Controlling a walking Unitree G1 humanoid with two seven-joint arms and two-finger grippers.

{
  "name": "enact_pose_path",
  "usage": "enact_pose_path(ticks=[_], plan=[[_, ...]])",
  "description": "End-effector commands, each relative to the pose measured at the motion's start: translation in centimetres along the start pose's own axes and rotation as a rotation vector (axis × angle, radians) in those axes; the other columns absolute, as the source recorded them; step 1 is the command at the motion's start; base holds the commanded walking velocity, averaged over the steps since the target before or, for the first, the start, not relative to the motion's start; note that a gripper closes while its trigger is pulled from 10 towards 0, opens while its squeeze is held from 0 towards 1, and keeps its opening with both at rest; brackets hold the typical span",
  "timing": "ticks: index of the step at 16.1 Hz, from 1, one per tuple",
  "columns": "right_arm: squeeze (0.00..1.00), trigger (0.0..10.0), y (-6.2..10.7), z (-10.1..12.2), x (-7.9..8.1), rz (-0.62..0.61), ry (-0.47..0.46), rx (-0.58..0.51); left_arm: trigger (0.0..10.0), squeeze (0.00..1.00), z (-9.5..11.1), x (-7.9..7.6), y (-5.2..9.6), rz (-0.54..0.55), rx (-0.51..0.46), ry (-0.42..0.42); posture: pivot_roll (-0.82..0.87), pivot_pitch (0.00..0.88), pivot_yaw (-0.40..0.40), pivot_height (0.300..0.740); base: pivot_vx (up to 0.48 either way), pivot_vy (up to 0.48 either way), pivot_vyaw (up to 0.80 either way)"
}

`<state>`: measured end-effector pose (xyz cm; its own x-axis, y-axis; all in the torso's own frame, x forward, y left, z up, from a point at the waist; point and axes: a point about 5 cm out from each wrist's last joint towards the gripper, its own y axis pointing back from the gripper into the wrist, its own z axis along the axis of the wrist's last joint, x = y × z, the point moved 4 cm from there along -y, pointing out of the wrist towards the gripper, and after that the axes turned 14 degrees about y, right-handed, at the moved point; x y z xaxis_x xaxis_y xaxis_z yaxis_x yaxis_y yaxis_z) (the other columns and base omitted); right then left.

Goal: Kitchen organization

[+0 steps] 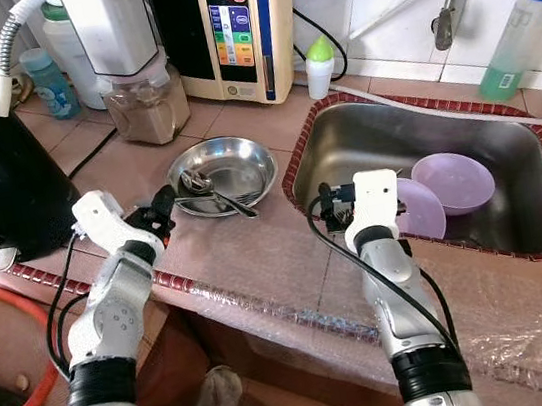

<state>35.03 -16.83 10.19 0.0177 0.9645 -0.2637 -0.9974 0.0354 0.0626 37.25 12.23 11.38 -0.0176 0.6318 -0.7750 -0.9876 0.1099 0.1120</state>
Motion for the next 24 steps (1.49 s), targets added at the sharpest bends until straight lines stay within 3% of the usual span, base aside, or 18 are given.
enact_pose_path(ticks=[1,3,8,13,14,17,19,21,24], plan=[[0.0,10.0,0.0,0.1,-0.2,-0.01,0.004,0.0,0.0,0.0,0.5,-0.5,-0.1,-0.001,-0.015,0.006,-0.05,0.0,0.037,0.74,0.0,0.0,0.0],[0.0,10.0,0.0,0.1,-0.2,-0.014,0.004,0.002,0.0,0.0,1.4,-1.9,-0.1,-0.03,-0.042,-0.012,-0.05,0.0,0.039,0.74,0.0,0.0,0.0],[0.0,10.0,0.0,0.0,-0.4,-0.021,0.006,0.003,0.0,0.0,2.4,-2.5,-0.2,-0.033,-0.065,-0.021,-0.04,0.0,0.039,0.74,0.0,0.0,0.0],[0.0,10.0,-0.2,0.1,-0.5,-0.029,0.004,0.0,0.0,0.0,5.2,-6.0,-0.2,-0.145,-0.147,-0.239,-0.04,0.0,0.044,0.74,0.0,0.0,0.0],[0.0,10.0,-0.3,0.2,-0.4,-0.029,0.001,-0.001,0.0,0.0,6.0,-7.3,-0.2,-0.192,-0.173,-0.292,-0.04,0.0,0.044,0.74,0.0,0.0,0.0],[0.0,10.0,-0.4,0.3,-0.4,-0.032,-0.002,-0.006,0.0,0.0,6.8,-9.8,0.1,-0.293,-0.206,-0.393,-0.04,0.0,0.047,0.74,0.0,0.0,0.0],[0.0,10.0,-0.4,0.3,-0.4,-0.035,-0.004,-0.006,0.0,0.0,7.5,-10.5,0.3,-0.308,-0.25,-0.429,-0.04,0.0,0.049,0.74,0.0,0.0,0.0],[0.0,10.0,-0.3,0.3,-0.5,-0.037,-0.007,-0.006,0.0,0.0,8.0,-11.1,0.5,-0.334,-0.284,-0.428,-0.04,0.0,0.051,0.74,0.0,0.0,0.0],[0.0,10.0,-0.4,0.5,-0.2,-0.023,-0.044,-0.012,0.0,0.0,8.1,-12.4,0.8,-0.406,-0.283,-0.354,-0.04,0.0,0.051,0.74,0.0,0.0,0.0]])
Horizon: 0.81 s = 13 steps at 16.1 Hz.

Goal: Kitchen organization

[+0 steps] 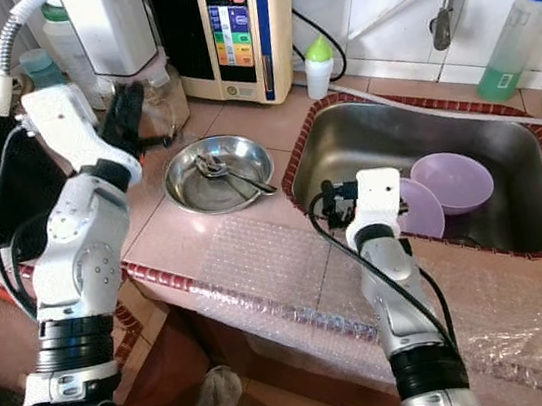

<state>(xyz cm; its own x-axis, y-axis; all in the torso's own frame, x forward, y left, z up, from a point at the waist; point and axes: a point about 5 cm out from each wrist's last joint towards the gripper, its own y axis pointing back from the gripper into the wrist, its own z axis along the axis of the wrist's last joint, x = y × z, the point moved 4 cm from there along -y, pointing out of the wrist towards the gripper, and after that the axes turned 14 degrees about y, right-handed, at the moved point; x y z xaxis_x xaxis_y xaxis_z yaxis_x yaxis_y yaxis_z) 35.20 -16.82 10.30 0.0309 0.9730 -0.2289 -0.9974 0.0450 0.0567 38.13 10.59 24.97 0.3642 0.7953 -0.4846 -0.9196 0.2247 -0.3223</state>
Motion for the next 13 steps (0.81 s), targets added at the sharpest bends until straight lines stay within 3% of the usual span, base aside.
enact_pose_path(ticks=[1,3,5,7,11,13], plan=[[0.0,10.0,-0.4,1.2,0.1,0.021,-0.011,-0.049,0.0,0.0,0.9,-1.7,-0.3,-0.081,-0.022,0.019,-0.04,0.0,0.052,0.74,0.0,0.0,0.0],[0.0,10.0,-0.7,2.6,0.3,0.092,0.015,-0.118,0.0,0.0,0.9,-3.0,-0.7,-0.143,-0.017,0.101,-0.04,0.0,0.055,0.74,0.0,0.0,0.0],[0.0,10.0,-0.8,3.4,0.5,0.145,0.064,-0.163,0.0,0.0,0.5,-3.8,-1.0,-0.176,0.002,0.081,-0.04,0.0,0.058,0.74,0.0,0.0,0.0],[0.0,10.0,-0.8,4.9,1.3,0.253,0.262,-0.258,0.0,0.0,-1.1,-4.7,-1.4,-0.218,0.068,0.09,-0.05,0.0,0.067,0.74,0.0,0.0,0.0],[0.0,10.0,-0.2,5.7,2.2,0.412,0.452,-0.35,0.0,0.0,-3.2,-5.6,-1.4,-0.257,0.14,0.092,-0.05,0.0,0.067,0.74,0.0,0.0,0.0],[0.0,10.0,-0.3,6.3,2.3,0.433,0.488,-0.388,0.0,0.0,-4.2,-6.0,-1.2,-0.269,0.166,0.101,-0.06,0.0,0.067,0.74,0.0,0.0,0.0]])
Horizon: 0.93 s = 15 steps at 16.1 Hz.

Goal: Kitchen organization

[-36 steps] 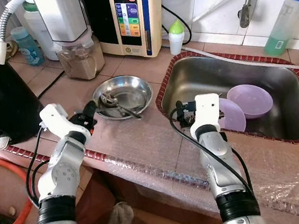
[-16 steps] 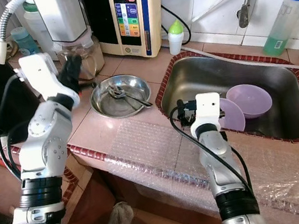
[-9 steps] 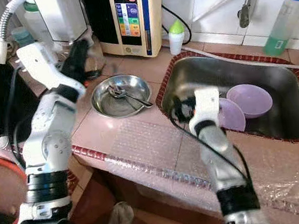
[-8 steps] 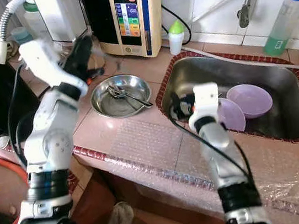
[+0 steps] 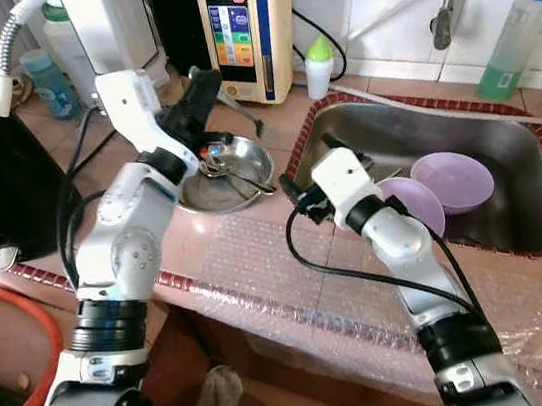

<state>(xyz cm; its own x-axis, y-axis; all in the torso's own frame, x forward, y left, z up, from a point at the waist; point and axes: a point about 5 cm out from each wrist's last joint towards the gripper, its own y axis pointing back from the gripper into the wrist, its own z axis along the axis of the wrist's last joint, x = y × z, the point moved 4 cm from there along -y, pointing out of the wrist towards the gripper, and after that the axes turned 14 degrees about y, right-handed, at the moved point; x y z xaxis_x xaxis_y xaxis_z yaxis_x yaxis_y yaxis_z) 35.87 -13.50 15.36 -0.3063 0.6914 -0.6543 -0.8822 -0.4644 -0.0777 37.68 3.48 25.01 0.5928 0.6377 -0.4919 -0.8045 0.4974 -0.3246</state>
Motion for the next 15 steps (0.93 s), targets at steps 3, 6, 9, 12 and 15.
enact_pose_path(ticks=[3,6,9,12,15], plan=[[0.0,10.0,-0.7,1.0,0.1,0.054,0.076,-0.056,0.0,0.0,-1.1,-0.7,-0.2,-0.03,0.036,0.0,-0.06,0.0,0.065,0.74,0.0,0.0,0.0],[0.0,10.0,-2.1,1.9,0.9,0.07,0.127,-0.09,0.0,0.0,-2.1,-1.5,-0.2,-0.052,0.066,0.011,-0.05,0.0,0.062,0.74,0.0,0.0,0.0],[0.0,10.0,-3.7,2.7,1.3,0.037,0.171,-0.107,0.0,0.0,-2.6,-2.1,-0.1,-0.067,0.08,0.022,-0.05,0.0,0.06,0.74,0.0,0.0,0.0],[0.0,7.7,-4.8,3.4,0.9,-0.017,0.196,-0.112,0.0,0.0,-3.0,-2.4,0.2,-0.074,0.096,0.025,-0.04,0.0,0.057,0.74,0.0,0.0,0.0],[0.0,0.0,-5.7,3.5,0.3,-0.062,0.206,-0.094,0.0,0.0,-3.3,-2.3,0.6,-0.068,0.104,0.023,-0.03,0.0,0.054,0.74,0.0,0.0,0.0]])
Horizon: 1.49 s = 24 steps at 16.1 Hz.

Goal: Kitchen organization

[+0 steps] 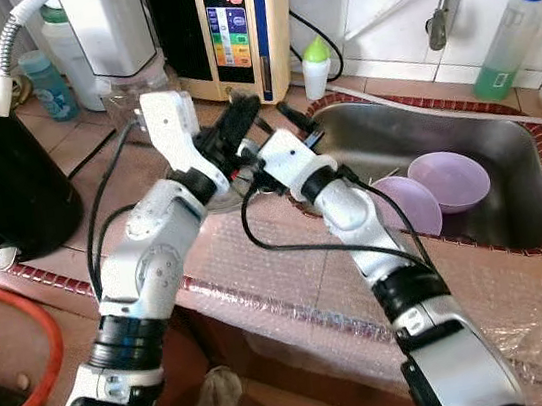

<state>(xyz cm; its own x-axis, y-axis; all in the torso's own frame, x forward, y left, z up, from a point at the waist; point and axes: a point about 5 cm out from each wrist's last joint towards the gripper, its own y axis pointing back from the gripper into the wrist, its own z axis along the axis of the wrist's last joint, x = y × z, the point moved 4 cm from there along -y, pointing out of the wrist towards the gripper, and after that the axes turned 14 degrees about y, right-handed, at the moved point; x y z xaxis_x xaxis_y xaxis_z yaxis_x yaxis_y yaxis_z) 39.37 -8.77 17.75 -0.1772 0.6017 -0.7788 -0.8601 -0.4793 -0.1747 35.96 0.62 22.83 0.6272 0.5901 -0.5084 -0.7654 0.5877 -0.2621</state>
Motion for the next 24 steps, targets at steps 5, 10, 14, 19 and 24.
enact_pose_path(ticks=[5,10,14,19,24], plan=[[0.0,0.0,-0.5,-0.4,0.0,0.001,-0.083,0.023,0.0,0.0,0.4,0.0,0.1,0.001,-0.003,-0.034,-0.04,0.0,0.054,0.74,0.0,0.0,0.0],[0.0,0.0,-0.1,-0.7,0.7,0.033,-0.103,0.022,0.0,0.0,0.8,0.3,0.1,0.015,-0.013,-0.051,-0.04,0.0,0.06,0.74,0.0,0.0,0.0],[0.0,0.0,-0.2,-0.4,0.9,0.037,-0.118,0.018,0.0,0.0,0.8,0.4,0.2,0.015,-0.008,-0.081,-0.04,0.0,0.068,0.74,0.0,0.0,0.0],[0.0,0.0,-0.2,-0.3,0.6,0.031,-0.13,0.013,0.0,0.0,1.2,0.8,0.1,0.027,-0.015,-0.112,-0.04,0.0,0.072,0.74,0.0,0.0,0.0],[0.0,0.0,-0.2,-0.5,0.6,0.03,-0.133,0.021,0.2,0.0,1.4,1.0,0.1,0.028,-0.018,-0.133,-0.04,0.0,0.075,0.74,0.0,0.0,0.0]])
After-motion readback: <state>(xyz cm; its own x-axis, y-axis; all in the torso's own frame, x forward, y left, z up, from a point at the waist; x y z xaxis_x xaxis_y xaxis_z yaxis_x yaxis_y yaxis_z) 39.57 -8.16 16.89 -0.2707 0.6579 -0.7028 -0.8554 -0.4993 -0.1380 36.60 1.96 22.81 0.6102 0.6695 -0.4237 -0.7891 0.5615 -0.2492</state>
